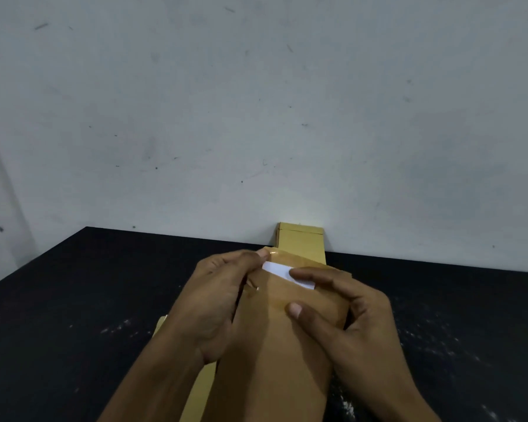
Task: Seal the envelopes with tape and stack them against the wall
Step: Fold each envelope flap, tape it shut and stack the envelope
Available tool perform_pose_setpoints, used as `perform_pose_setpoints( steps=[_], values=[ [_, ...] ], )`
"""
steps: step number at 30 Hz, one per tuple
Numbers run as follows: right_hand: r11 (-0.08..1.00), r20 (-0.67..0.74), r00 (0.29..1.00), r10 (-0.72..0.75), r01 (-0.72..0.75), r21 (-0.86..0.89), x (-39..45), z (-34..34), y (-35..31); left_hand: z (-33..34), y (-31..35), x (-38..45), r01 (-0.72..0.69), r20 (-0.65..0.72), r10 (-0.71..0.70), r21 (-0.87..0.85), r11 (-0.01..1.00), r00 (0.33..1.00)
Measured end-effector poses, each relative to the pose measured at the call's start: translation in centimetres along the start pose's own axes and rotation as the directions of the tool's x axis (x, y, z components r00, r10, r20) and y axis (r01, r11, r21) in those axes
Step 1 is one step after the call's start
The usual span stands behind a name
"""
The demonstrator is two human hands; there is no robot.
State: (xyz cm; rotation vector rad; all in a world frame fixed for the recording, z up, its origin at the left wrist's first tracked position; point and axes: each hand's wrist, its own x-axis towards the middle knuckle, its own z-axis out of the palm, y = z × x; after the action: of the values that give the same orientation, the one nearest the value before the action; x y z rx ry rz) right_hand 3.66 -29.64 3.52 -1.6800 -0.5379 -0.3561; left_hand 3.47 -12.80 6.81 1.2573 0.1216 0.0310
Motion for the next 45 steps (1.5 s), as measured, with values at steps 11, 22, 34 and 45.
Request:
perform_pose_setpoints(
  steps=[11,22,34,45],
  values=[
    [0.997,0.005,1.0,-0.013,0.013,-0.082,0.7,-1.2,-1.6,1.4,0.7,-0.6,-0.026,0.001,0.026,-0.13,0.991,1.0],
    [0.945,0.05,0.945,0.322,-0.319,-0.07,1.1,-2.3,-3.0,1.7,0.4,-1.3,-0.099,0.109,0.105,-0.058,0.993,0.989],
    [0.9,0.081,0.933,0.351,-0.313,-0.303,1.3,-3.1,-3.8,1.1,-0.7,-1.0,-0.1,0.216,0.099,-0.007,0.995,0.971],
    [0.864,0.047,0.865,0.499,-0.501,0.051,-1.4,-4.4,0.1,-0.5,-5.6,-0.6,0.047,0.197,-0.071,0.128,0.991,0.978]
  ],
)
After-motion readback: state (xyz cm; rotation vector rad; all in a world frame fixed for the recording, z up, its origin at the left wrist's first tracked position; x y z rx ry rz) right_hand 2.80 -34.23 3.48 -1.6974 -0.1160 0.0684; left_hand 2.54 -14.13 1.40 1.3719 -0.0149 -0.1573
